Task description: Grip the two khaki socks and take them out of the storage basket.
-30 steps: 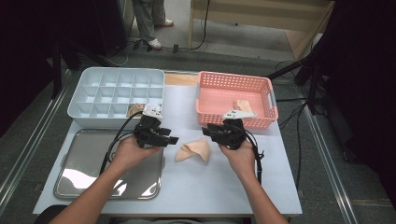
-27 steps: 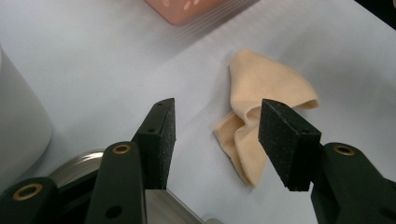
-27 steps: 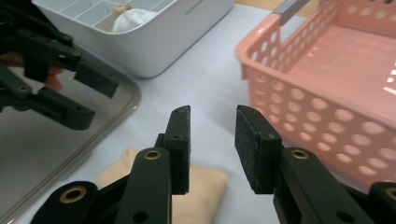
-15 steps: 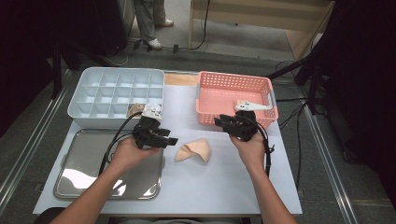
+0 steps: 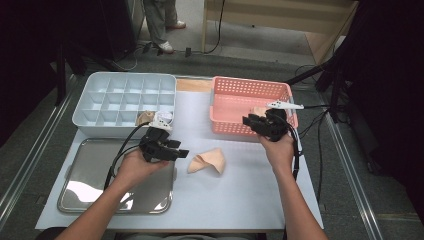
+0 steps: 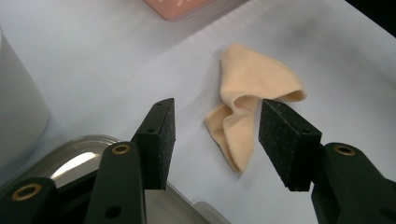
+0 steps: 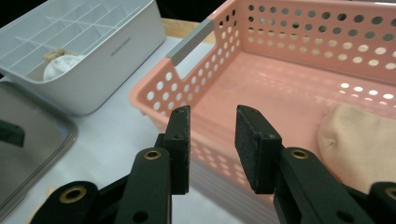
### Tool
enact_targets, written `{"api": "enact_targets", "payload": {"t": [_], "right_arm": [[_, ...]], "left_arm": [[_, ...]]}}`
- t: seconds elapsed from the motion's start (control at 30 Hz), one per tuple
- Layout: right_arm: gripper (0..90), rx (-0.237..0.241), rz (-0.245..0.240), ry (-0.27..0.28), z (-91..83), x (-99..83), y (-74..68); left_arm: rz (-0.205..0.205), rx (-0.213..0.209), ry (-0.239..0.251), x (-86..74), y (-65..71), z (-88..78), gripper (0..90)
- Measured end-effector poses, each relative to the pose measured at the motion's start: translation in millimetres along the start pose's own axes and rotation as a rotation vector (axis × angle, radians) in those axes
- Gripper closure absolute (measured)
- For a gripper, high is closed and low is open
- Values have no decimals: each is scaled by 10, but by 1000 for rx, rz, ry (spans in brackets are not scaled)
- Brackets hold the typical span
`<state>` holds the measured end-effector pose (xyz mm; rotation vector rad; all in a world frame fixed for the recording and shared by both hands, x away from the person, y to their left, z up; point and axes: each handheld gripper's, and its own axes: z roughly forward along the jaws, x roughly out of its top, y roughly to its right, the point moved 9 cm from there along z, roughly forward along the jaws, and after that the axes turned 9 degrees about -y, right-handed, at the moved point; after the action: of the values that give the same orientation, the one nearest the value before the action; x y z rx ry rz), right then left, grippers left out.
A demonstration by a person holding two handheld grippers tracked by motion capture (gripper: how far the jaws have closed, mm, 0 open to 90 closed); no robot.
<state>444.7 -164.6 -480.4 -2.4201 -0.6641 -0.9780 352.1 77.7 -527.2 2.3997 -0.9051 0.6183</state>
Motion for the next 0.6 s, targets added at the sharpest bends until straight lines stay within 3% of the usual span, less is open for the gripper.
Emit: {"api": "enact_targets", "payload": {"t": [0.23, 0.6], "right_arm": [[683, -44, 36, -3, 69, 68, 259], [693, -96, 51, -9, 193, 246, 486]], "left_arm": [[-2, -4, 15, -8, -9, -43, 471], [2, -3, 10, -2, -3, -9, 473]]}}
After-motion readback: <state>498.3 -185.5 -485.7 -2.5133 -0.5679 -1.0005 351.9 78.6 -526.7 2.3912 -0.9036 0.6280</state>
